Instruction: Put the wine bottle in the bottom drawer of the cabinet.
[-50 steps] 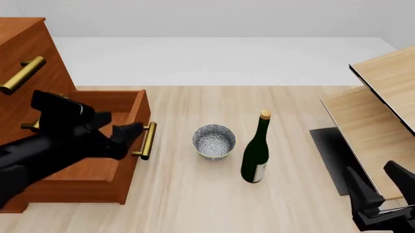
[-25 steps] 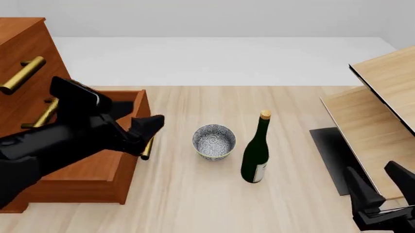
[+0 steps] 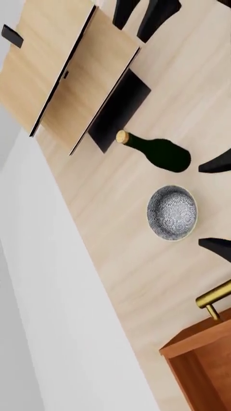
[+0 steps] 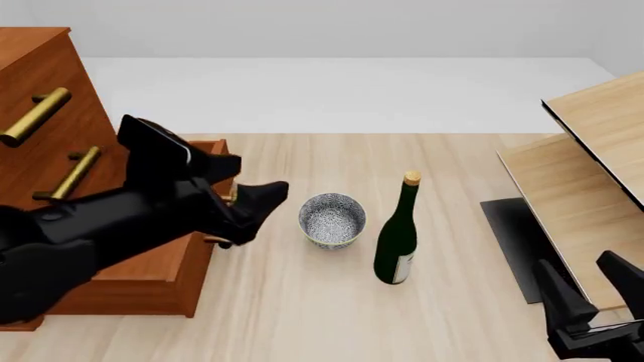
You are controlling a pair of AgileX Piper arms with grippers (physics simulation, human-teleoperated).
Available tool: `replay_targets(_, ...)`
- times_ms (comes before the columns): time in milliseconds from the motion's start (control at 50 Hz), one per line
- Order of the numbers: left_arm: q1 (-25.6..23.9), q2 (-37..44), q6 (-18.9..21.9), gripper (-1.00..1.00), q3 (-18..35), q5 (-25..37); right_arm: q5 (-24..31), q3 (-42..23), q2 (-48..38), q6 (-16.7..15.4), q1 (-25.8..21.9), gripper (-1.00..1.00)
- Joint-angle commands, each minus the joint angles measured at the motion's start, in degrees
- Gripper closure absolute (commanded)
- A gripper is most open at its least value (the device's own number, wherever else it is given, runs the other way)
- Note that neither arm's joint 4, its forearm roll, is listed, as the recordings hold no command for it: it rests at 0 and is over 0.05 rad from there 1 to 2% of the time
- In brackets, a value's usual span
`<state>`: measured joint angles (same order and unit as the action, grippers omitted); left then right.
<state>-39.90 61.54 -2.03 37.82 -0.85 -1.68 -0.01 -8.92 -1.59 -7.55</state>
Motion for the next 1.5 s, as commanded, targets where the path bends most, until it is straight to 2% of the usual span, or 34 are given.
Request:
replay_targets(20, -1.95, 2.47, 0.03, -1.0, 0.79, -1.97, -0.39, 0.0, -0.5, -0.05, -0.03, -1.0)
replay_targets(320, -4.16, 6.17, 0.67, -1.0, 3.04, -3.58, -0.19, 0.0, -0.32, -0.04, 0.07, -1.0)
replay_targets(640, -7.86, 14.12, 3.43, -1.0, 8.58, -4.71, 0.54, 0.0, 0.37, 0.1, 0.1, -1.0)
replay_targets(760, -8.06, 15.84, 2.82, -1.0, 10.33, -4.65, 0.18, 0.0, -0.01, 0.21, 0.19, -1.0)
replay_targets(1060, -8.97, 20.63, 4.24, -1.0, 14.41, -4.12, 0.42, 0.0, 0.23, 0.3, 0.08, -1.0)
replay_targets(1500, -10.05, 23.94, 6.43, -1.0, 17.02, -3.64, 1.05, 0.0, 0.72, 0.35, 0.05, -1.0)
